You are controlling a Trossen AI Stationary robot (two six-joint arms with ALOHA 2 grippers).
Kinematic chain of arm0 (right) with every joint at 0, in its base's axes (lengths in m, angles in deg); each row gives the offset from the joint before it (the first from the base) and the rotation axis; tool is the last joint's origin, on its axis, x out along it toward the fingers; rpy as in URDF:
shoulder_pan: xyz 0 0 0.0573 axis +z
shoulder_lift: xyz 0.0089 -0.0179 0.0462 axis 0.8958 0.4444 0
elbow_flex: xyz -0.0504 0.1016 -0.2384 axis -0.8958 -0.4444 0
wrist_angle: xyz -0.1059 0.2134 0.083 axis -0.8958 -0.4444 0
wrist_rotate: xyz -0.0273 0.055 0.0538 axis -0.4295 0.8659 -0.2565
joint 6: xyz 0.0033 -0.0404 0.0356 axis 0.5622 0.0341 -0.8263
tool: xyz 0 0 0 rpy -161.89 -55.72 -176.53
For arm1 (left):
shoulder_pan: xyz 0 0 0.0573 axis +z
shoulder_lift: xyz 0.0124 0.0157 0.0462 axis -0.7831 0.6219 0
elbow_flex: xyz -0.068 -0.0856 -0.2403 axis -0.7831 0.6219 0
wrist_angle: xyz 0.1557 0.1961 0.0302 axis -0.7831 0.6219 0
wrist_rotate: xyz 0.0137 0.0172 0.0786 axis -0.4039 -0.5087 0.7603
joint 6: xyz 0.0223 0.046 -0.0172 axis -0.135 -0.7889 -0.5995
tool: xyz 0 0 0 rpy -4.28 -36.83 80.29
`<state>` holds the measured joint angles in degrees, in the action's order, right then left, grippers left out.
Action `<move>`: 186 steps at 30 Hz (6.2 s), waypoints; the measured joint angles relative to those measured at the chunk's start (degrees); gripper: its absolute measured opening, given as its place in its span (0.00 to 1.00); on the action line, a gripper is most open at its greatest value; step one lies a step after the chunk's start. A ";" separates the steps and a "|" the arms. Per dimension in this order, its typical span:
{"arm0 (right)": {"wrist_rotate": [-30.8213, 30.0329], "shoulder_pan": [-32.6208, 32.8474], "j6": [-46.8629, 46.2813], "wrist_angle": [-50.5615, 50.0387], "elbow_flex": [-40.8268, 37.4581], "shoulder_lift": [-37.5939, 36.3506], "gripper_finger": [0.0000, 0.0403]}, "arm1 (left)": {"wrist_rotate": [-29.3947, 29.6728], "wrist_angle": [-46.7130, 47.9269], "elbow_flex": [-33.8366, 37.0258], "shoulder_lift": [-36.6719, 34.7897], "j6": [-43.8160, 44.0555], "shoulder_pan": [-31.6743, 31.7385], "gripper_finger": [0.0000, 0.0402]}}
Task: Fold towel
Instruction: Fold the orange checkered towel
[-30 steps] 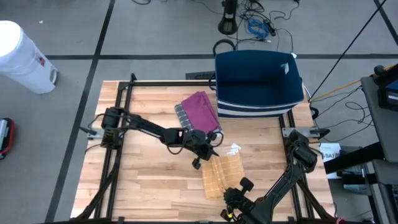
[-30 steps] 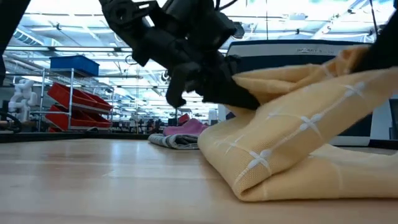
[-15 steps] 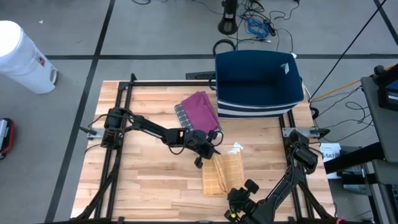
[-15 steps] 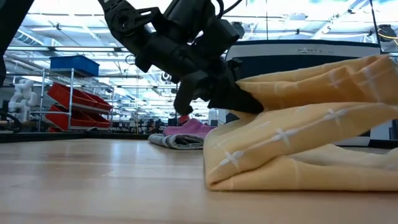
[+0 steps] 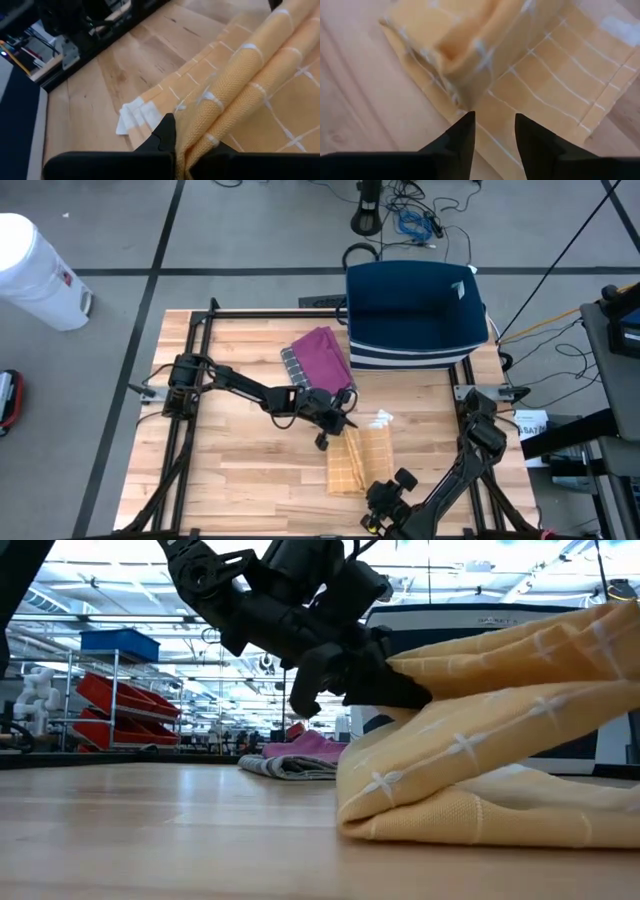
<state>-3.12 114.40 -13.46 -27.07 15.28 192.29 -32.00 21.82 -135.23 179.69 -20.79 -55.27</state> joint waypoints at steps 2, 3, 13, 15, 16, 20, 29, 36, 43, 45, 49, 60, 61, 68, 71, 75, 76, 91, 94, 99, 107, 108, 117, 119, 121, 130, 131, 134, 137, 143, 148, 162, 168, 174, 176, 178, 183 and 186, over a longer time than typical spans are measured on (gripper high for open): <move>0.25 0.23 -0.27 0.00 0.00 1.18 0.29 | -0.02 -0.67 0.00 -0.01 0.42 0.00 0.01; 0.27 0.44 -0.85 -0.02 0.00 1.80 0.28 | 0.00 -0.86 0.00 -0.02 0.82 0.00 0.01; -5.11 0.80 -3.72 -0.11 0.00 6.11 0.24 | -0.07 -1.18 0.00 -0.17 1.17 0.11 0.01; -4.77 0.12 -3.06 0.52 0.00 6.18 0.24 | 0.18 -0.49 0.00 -0.17 1.19 0.11 0.01; -4.75 -0.25 -2.13 1.42 0.00 6.22 0.24 | 0.55 -0.12 0.00 -0.17 1.17 0.11 0.01; -6.05 -1.81 4.62 6.92 -0.14 6.32 0.24 | 1.03 1.12 0.00 -0.17 1.12 0.11 0.01; -7.10 -3.91 15.27 14.24 -0.20 6.26 0.24 | 1.08 1.08 0.00 -0.17 0.64 0.07 0.01; -5.59 -3.57 15.89 13.33 -0.33 4.61 0.24 | 1.27 1.09 0.00 -0.17 0.62 0.07 0.01; -2.16 -0.71 12.91 10.61 -0.31 -0.29 0.25 | 1.27 1.90 0.00 -0.17 -0.12 0.07 0.01; -2.65 0.28 10.15 8.44 -0.31 -1.29 0.28 | 1.29 2.12 0.00 -0.17 -0.10 0.07 0.01; -10.04 1.88 3.98 4.78 -0.31 -3.00 0.36 | 1.29 2.55 0.00 -0.20 -0.10 0.07 0.01; -21.91 -7.76 12.26 8.24 -0.24 -2.20 0.53 | 1.40 2.57 0.00 -0.22 0.25 -0.23 0.01; -21.45 -8.73 12.01 7.28 -0.24 -2.21 0.53 | 1.40 2.67 0.00 -0.22 0.23 -0.33 0.01; -17.80 -13.72 13.56 4.10 -0.24 -1.28 0.50 | 1.22 2.82 0.00 -0.22 0.23 -0.59 0.01; -16.97 -14.91 13.57 3.12 -0.24 -0.55 0.48 | 0.98 2.84 0.00 -0.22 0.31 -0.69 0.01; -16.67 -15.49 11.75 1.11 -0.26 0.20 0.41 | 0.97 3.30 0.00 -0.22 0.35 -0.75 0.01; -17.56 -15.29 11.10 0.71 -0.26 0.26 0.38 | 0.97 3.80 0.00 -0.22 0.21 -0.74 0.01; -16.66 -14.48 12.14 -0.02 -0.26 0.26 0.01 | 0.94 6.14 0.01 -0.22 -0.25 -1.34 0.18; -16.63 -13.82 9.60 -1.37 -0.26 0.26 0.00 | 0.94 6.80 0.02 -0.41 -0.35 -2.01 0.30; -16.55 -12.02 1.11 -6.01 -0.26 0.26 0.00 | 4.88 6.81 0.02 -1.75 -0.42 -3.17 0.47; -15.43 -9.28 -10.06 -12.69 -0.26 0.26 0.00 | 9.07 6.94 0.02 -6.93 -1.42 -5.52 0.58; -14.73 -9.07 -10.90 -13.59 -0.26 0.26 0.00 | 9.05 6.93 0.02 -7.33 -0.59 -5.93 0.58; -10.47 -7.56 -15.89 -18.05 -0.26 0.26 0.00 | 10.16 11.83 0.02 -7.39 1.44 -9.29 0.58; -9.63 -7.54 -15.97 -18.01 -0.49 0.26 0.00 | 7.34 14.11 0.02 -7.39 1.89 -9.78 0.58; -8.77 -7.54 -16.35 -18.02 -0.70 0.26 0.00 | 4.43 16.37 0.02 -7.24 2.89 -9.97 0.58; -8.16 -7.54 -17.42 -17.48 -2.01 0.26 0.01 | 1.28 14.76 0.00 -3.05 6.34 -9.37 0.58; -7.61 -7.54 -17.42 -17.58 -2.03 0.26 0.01 | 0.89 13.62 0.02 -2.12 6.96 -9.32 0.58; -7.08 -7.54 -17.52 -17.79 -2.03 0.26 0.02 | 0.22 10.20 0.02 0.33 7.84 -9.19 0.58; -6.95 -7.54 -17.55 -17.88 -2.03 0.26 0.02 | 0.11 8.31 0.02 2.20 8.56 -9.16 0.58; -5.75 -7.42 -17.46 -18.50 -2.03 0.26 0.02 | -0.11 7.51 0.00 2.85 9.29 -8.02 0.58; -5.55 -6.62 -16.87 -19.50 -2.03 0.26 0.02 | -2.08 7.84 0.00 2.86 11.80 -6.35 0.58; 6.19 -1.00 -18.62 -20.82 -2.03 0.24 0.31 | -2.67 10.53 0.00 2.86 12.17 -5.92 0.58; 6.53 1.09 -19.50 -20.81 -2.03 0.22 0.38 | -2.67 10.51 0.00 2.86 12.17 -5.92 0.58; -10.87 1.28 -22.04 -17.55 -2.03 0.21 0.38 | -2.43 10.45 0.00 2.86 12.14 -5.92 0.58; -13.43 0.40 -19.12 -14.65 -2.03 0.20 0.38 | -2.36 10.41 0.00 2.86 12.14 -5.92 0.58; -14.34 -0.74 -14.64 -11.08 -2.03 0.20 0.38 | -2.25 10.11 0.00 2.86 12.14 -5.92 0.58; -15.05 -2.96 0.01 -0.82 -2.03 0.20 0.38 | -0.29 9.96 0.00 2.86 12.14 -5.95 0.58; -15.01 -2.45 8.84 5.70 -1.63 0.20 0.38 | 0.17 10.15 0.02 2.46 12.19 -5.99 0.58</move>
<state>-18.13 111.95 -4.62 -21.37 13.65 192.49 -31.83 31.96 -135.20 182.15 -8.60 -61.26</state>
